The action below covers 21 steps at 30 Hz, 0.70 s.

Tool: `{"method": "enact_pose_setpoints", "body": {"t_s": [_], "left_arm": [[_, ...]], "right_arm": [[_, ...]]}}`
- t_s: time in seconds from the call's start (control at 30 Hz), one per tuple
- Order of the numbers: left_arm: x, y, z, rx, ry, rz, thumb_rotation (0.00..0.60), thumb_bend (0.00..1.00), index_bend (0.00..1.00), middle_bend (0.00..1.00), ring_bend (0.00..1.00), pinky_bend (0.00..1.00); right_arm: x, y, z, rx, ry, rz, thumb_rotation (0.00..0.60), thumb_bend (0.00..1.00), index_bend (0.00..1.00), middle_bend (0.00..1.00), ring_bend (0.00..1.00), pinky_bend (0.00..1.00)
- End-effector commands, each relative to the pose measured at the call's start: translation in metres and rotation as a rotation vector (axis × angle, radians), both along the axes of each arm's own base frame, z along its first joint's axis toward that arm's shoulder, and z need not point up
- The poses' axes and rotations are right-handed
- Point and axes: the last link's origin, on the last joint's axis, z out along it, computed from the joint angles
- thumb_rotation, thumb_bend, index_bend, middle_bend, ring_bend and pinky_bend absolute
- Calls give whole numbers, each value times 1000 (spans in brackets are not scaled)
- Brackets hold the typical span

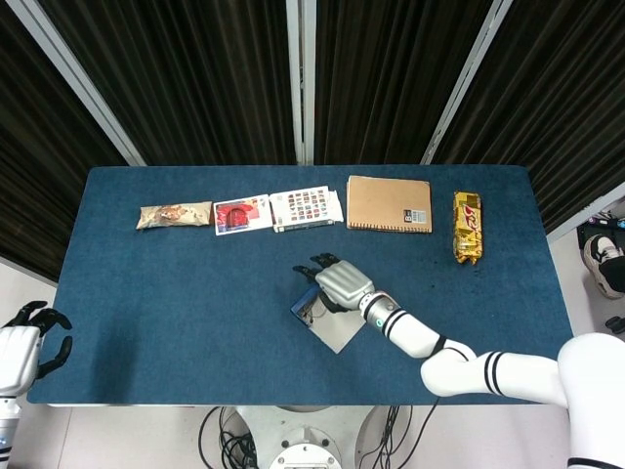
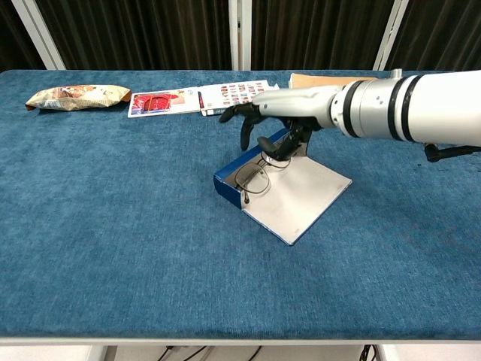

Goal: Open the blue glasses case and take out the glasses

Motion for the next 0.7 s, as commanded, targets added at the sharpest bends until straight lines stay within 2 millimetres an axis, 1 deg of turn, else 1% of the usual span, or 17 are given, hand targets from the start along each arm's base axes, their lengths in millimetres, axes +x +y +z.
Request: {"method": "enact_pose_setpoints", "body": {"t_s": [0.03,0.1,0.27,0.43,0.7], "left_arm": [[0,0,0,0,-1,1,600,396,492,416,210,521],[0,0,0,0,-2,3,600,396,492,416,210,521],[0,0,0,0,-5,3,600,396,492,416,210,521],[0,0,0,-2,-7,2,600,395,492,417,210,521],[0,0,0,-2,-7,2,600,396,492,417,210,521]], "right_arm": [[0,-10,0,-58,32,45,600,362,174,256,0,0],[1,-13,-5,-63,57,68,600,339,193,254,0,0],[1,-15,-13,-74,108,110,600,337,230,252,0,0],[-2,-15,-17,-72,136,117,600,374,270,252,0,0],[-3,-16,-19,-76,145,108,600,399,345,255,0,0]]}}
